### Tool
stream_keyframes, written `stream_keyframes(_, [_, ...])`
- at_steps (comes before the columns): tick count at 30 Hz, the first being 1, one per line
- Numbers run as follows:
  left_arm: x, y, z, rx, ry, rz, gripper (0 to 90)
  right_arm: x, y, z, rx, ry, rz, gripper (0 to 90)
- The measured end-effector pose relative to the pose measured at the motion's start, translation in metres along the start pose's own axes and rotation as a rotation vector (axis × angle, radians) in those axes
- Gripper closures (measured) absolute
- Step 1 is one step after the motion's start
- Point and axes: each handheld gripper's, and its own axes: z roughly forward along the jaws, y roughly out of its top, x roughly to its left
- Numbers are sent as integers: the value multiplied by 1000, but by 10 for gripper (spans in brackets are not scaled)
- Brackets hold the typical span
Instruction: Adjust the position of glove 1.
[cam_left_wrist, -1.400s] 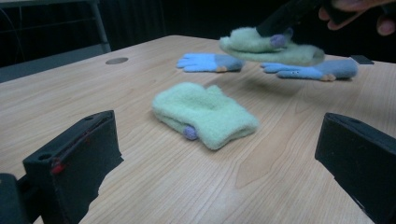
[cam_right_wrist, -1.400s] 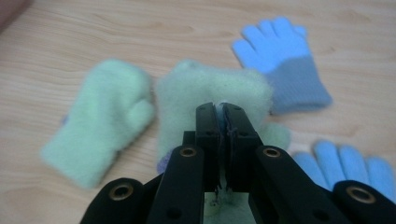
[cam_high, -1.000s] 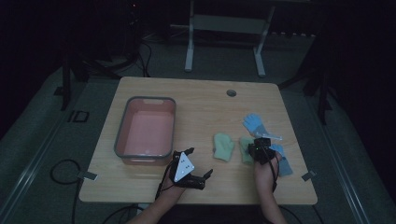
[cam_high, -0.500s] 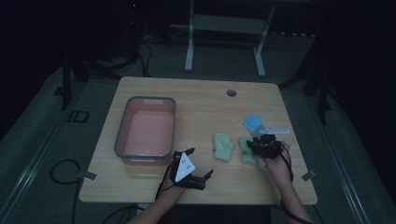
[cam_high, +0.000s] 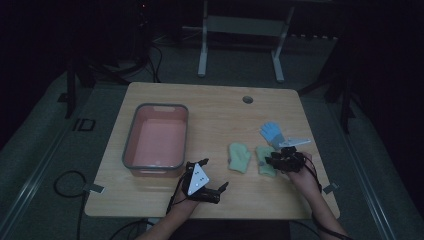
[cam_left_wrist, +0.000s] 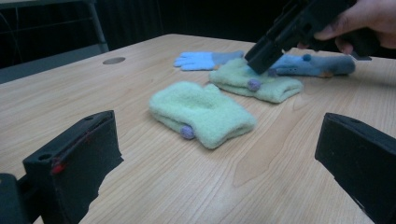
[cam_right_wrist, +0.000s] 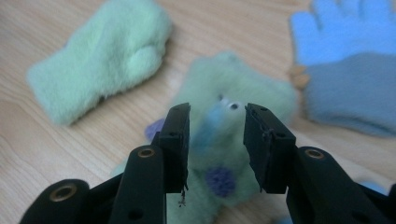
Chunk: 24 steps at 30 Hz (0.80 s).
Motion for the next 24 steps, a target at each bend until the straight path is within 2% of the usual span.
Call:
stream_keyframes(3, [0,0,0,0,2,2,0,4,-5,8,30,-26,-5,620])
stream_keyframes(9, [-1,0,0,1,2,5,0,12,-11,10,6,-80,3,800])
stream_keyframes(14, [0,0,0,2,3,5,0,18,-9,9,0,-125,29,851])
stream_keyframes(17, [-1,0,0,1,5,4,0,20,-5,2,-13,-140,42,854])
stream_keyframes(19, [-1,0,0,0,4,5,0,25,5,-13,-59,-172,50,854])
stream_keyframes(21, [-1,0,0,2,5,5,0,29,14,-23,-84,-179,58,854])
stream_keyframes(24, [-1,0,0,-1,5,5,0,35,24,-33,-112,-189,45,854])
